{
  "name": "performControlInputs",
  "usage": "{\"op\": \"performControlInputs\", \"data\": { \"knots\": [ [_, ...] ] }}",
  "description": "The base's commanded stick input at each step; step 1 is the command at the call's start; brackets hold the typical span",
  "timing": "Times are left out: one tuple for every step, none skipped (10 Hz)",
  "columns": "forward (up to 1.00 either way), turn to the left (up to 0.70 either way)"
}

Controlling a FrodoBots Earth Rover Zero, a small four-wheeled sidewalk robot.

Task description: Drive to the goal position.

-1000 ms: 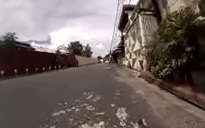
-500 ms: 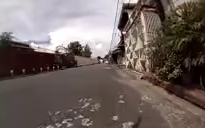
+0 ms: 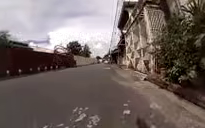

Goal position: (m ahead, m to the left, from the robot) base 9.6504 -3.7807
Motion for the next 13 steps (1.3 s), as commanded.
{"op": "performControlInputs", "data": {
  "knots": [
    [0.70, 0.00],
    [0.70, 0.00],
    [0.70, 0.04],
    [0.70, 0.30],
    [0.70, 0.05],
    [0.70, 0.00],
    [0.70, 0.00],
    [0.70, 0.00],
    [0.70, 0.00],
    [0.70, 0.00],
    [0.70, 0.00],
    [0.70, 0.00],
    [0.70, 0.00]
  ]
}}
